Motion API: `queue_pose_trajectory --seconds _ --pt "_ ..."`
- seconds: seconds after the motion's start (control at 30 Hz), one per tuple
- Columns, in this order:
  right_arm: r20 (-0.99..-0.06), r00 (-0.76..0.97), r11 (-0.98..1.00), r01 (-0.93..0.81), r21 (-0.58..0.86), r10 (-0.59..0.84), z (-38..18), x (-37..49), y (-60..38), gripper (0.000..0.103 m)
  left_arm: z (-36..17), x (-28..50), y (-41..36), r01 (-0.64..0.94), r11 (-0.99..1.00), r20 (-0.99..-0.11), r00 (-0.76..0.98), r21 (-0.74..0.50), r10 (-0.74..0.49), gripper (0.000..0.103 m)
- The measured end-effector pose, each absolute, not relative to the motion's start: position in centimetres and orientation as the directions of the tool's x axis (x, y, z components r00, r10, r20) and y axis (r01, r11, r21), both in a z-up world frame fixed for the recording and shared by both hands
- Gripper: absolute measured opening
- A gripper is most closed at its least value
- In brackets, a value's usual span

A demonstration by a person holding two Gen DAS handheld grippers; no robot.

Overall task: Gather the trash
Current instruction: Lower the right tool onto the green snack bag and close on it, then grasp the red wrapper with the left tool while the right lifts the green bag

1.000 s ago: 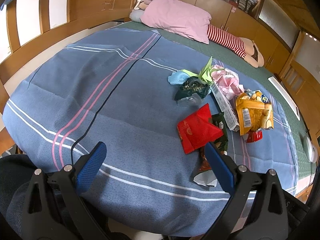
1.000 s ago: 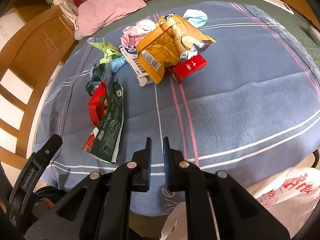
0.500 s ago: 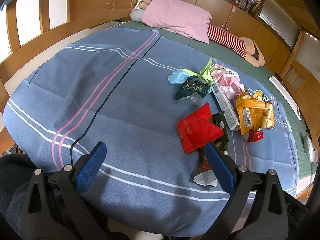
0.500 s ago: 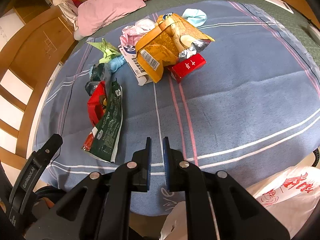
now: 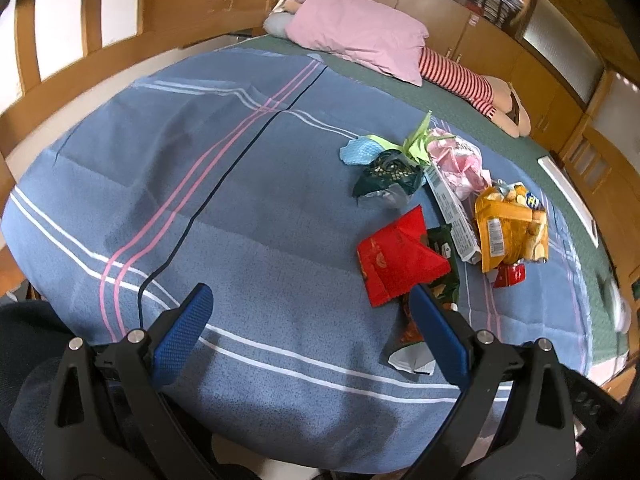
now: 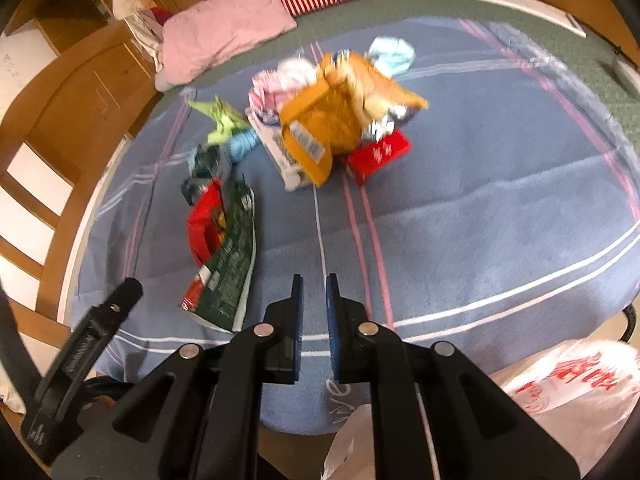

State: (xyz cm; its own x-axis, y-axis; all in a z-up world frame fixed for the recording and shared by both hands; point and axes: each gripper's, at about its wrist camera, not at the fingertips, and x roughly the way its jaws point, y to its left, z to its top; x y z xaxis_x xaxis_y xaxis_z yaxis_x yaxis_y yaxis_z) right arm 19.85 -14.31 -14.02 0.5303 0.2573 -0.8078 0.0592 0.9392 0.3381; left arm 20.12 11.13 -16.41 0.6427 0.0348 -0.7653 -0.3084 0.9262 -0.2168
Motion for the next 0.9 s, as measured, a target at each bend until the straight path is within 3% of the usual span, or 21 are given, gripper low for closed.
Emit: queue_pose_trajectory --seconds 0.2,0.4,0.53,0.63,0.67,0.7,0.73,0.77,0.8,0.9 --pt "-0.770 0.590 0.939 0.056 0.338 0.242 -11.7 18.9 -16.2 0.012 -17.2 20.5 11.8 -0.339 0.901 -0.789 0.615 -0.272 -0.008 0.098" --pt "-0.760 0.602 0.927 0.083 0.365 0.245 -11.8 18.2 -18.5 0.012 -17.5 21.2 9.8 -0.283 0.940 -0.793 0.609 -0.192 0.021 0.099" --pt "-0.770 0.594 0.930 0.097 0.356 0.233 -12.6 17.8 -19.5 0.012 -19.6 24.2 7.2 -0.188 0.966 -0.855 0.515 -0.179 -0.058 0.099" --pt "-0.781 0.579 0.930 0.101 0.353 0.233 -13.2 17.8 -19.7 0.012 -20.8 25.4 7.0 -0.193 0.950 -0.866 0.485 -0.245 -0.125 0.099" --pt "-0.783 0.578 0.930 0.106 0.352 0.230 -13.2 17.8 -19.8 0.012 -21.1 25.6 7.2 -0.191 0.936 -0.853 0.493 -0.296 -0.169 0.090" --pt "-0.784 0.577 0.928 0.112 0.354 0.229 -13.2 17.9 -19.9 0.012 -21.3 25.7 7.2 -0.180 0.928 -0.845 0.495 -0.327 -0.202 0.074" --pt "-0.783 0.576 0.925 0.117 0.362 0.234 -13.2 18.0 -20.1 0.012 -21.5 25.8 7.0 -0.157 0.929 -0.844 0.488 -0.336 -0.223 0.072" --pt "-0.782 0.576 0.923 0.118 0.367 0.237 -13.2 18.0 -20.1 0.012 -21.4 25.6 6.8 -0.139 0.931 -0.837 0.497 -0.339 -0.230 0.058" --pt "-0.781 0.578 0.922 0.120 0.367 0.236 -13.2 18.0 -20.1 0.012 -21.3 25.5 6.7 -0.114 0.926 -0.824 0.505 -0.360 -0.258 0.029" --pt "-0.783 0.577 0.924 0.119 0.363 0.233 -13.0 18.1 -19.8 0.012 -21.4 24.9 6.3 -0.058 0.905 -0.801 0.491 -0.421 -0.342 0.007"
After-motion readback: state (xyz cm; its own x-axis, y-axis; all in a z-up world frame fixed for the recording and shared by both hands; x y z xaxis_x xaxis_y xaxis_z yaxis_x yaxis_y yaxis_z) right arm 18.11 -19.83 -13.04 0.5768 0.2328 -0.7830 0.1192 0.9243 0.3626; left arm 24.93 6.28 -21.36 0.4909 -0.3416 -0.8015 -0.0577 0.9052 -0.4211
